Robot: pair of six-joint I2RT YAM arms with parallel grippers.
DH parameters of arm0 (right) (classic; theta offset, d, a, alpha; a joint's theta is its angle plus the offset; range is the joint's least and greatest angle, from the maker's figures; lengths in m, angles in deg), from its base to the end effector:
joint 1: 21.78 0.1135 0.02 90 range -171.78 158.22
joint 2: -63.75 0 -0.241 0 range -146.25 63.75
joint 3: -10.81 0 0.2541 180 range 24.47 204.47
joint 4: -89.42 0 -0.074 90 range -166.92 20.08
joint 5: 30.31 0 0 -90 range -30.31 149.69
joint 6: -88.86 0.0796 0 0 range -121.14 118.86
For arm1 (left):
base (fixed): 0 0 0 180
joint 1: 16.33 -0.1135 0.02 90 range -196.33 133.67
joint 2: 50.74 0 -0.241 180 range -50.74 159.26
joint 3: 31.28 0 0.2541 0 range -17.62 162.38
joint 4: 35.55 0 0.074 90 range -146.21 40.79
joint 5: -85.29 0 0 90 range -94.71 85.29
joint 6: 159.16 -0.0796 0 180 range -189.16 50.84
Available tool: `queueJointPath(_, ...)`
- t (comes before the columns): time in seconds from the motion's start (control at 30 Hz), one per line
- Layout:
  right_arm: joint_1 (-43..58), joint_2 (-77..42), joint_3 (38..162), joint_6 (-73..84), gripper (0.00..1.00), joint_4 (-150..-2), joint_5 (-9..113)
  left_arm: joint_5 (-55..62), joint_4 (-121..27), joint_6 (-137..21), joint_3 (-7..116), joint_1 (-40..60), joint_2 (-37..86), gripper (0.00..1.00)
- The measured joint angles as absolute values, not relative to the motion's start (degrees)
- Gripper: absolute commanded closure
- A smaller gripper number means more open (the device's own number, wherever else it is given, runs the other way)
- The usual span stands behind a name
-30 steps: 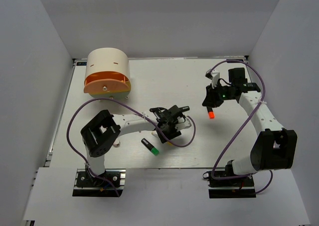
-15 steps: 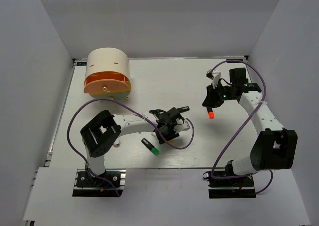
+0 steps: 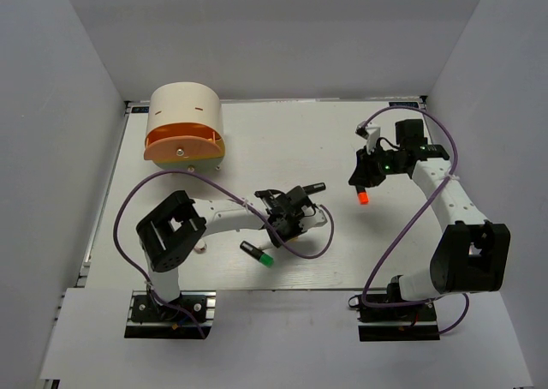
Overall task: Sort the stationery into containers
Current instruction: Pick up the pen from the center of the board, then place the pen in the drawer.
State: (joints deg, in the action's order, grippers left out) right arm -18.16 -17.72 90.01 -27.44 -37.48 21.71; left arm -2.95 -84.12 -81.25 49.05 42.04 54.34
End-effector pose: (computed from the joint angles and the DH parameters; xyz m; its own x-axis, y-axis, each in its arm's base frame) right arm 0.3121 0.0688 0.2293 -0.5595 -0.3853 -0.7338 -0.7213 0.6624 0.2022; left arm 0.1854 -0.3057 0.0927 -0.3120 0.9058 -0.2868 0.9419 0.3344 0.0313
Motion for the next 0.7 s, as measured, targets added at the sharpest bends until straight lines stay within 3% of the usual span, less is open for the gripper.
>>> queueJointPath(0.13, -18.2, -17.6, 88.8, -27.2, 0.77, -37.6, 21.3, -3.3, -83.5, -80.0, 48.6, 42.0, 53.8, 0.78)
queueJointPath(0.37, -18.3, -17.0, 87.9, -27.1, 0.77, -37.9, 20.8, -6.3, -83.9, -76.0, 52.6, 41.6, 53.8, 0.99)
queueJointPath(0.7, -18.4, -15.5, 86.2, -27.1, 0.76, -38.6, 20.4, -12.9, -83.0, -66.5, 56.5, 39.5, 42.3, 1.0)
